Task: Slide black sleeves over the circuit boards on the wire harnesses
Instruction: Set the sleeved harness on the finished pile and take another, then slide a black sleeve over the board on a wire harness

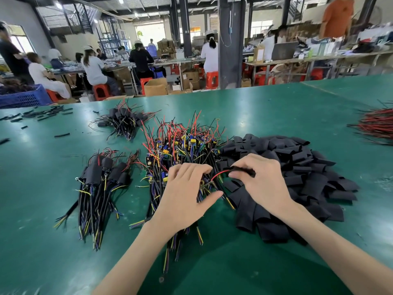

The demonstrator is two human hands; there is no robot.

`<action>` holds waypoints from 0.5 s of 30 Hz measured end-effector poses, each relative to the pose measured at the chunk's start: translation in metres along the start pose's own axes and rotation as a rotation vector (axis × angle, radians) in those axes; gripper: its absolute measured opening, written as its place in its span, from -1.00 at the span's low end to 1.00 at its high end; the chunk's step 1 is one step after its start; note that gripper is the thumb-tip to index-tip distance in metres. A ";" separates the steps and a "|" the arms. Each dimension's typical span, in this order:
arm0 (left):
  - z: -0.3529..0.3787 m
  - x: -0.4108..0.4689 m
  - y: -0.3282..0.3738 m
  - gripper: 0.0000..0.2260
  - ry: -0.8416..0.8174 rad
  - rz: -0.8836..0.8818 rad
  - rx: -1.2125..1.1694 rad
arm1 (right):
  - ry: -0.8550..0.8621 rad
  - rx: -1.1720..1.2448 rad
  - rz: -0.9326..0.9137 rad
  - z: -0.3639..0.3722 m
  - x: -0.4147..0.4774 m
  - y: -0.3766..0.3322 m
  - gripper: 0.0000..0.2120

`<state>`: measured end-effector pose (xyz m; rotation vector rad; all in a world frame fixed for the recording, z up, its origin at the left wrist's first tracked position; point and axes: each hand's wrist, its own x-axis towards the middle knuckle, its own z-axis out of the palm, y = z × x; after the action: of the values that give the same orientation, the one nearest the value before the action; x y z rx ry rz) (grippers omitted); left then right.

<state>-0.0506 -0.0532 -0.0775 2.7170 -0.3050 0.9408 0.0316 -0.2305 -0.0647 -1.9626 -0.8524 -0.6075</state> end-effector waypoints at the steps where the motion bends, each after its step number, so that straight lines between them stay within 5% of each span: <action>1: -0.001 0.000 -0.002 -0.57 0.007 -0.003 0.058 | 0.015 0.010 0.021 -0.002 0.002 0.001 -0.90; 6: -0.002 0.002 -0.008 -0.71 0.108 -0.023 0.064 | 0.043 0.050 0.059 -0.005 0.003 0.004 -0.90; 15: -0.008 0.003 -0.005 -0.77 0.121 -0.162 -0.302 | 0.079 -0.037 0.005 -0.004 0.002 0.009 -0.88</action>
<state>-0.0518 -0.0460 -0.0702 2.3606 -0.1830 0.9257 0.0397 -0.2367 -0.0659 -1.9598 -0.7933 -0.6975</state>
